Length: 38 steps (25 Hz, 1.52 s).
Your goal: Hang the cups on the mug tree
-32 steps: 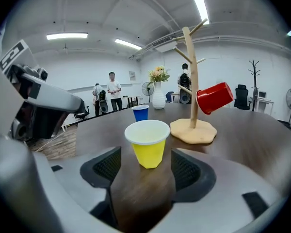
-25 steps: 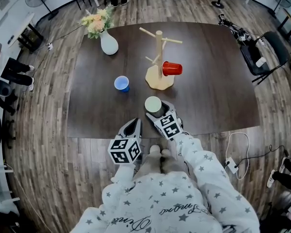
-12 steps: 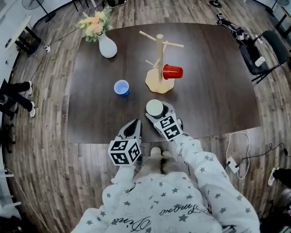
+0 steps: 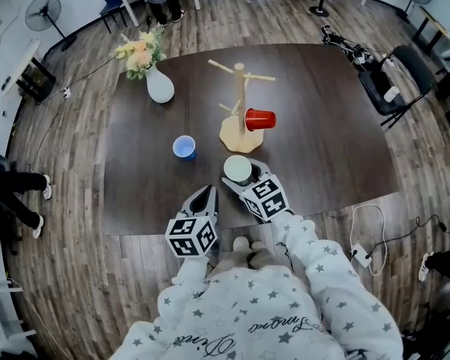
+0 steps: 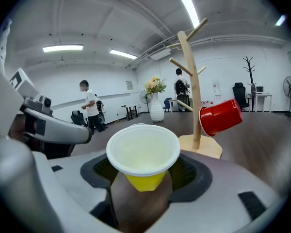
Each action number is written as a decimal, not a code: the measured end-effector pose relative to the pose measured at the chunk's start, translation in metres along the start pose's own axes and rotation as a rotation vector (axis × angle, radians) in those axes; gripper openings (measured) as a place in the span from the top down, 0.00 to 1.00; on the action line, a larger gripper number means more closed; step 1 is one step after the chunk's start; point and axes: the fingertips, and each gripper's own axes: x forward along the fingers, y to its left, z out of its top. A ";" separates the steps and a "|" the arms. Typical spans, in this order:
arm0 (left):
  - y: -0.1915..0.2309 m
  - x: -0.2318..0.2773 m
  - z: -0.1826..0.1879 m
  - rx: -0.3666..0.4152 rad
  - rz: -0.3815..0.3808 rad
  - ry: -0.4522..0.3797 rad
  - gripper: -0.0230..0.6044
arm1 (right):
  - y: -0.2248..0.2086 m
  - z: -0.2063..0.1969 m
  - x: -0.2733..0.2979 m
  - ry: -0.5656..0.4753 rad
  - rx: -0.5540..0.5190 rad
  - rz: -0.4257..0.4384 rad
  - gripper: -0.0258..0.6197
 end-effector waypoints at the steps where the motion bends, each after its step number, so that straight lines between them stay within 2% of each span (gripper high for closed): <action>1: -0.001 0.000 0.002 0.003 -0.005 -0.005 0.92 | 0.001 0.004 -0.002 -0.010 0.010 0.004 0.48; 8: -0.003 0.006 0.025 0.035 -0.026 -0.050 0.92 | -0.004 0.035 -0.006 -0.067 0.058 0.035 0.49; 17: -0.009 0.001 0.053 0.052 -0.017 -0.113 0.92 | 0.002 0.072 -0.010 -0.115 0.123 0.103 0.49; 29: -0.017 0.009 0.088 0.016 0.107 -0.197 0.92 | -0.007 0.106 -0.009 -0.102 0.241 0.283 0.49; 38: -0.017 0.011 0.094 -0.003 0.183 -0.236 0.92 | -0.014 0.125 -0.004 -0.107 0.340 0.391 0.49</action>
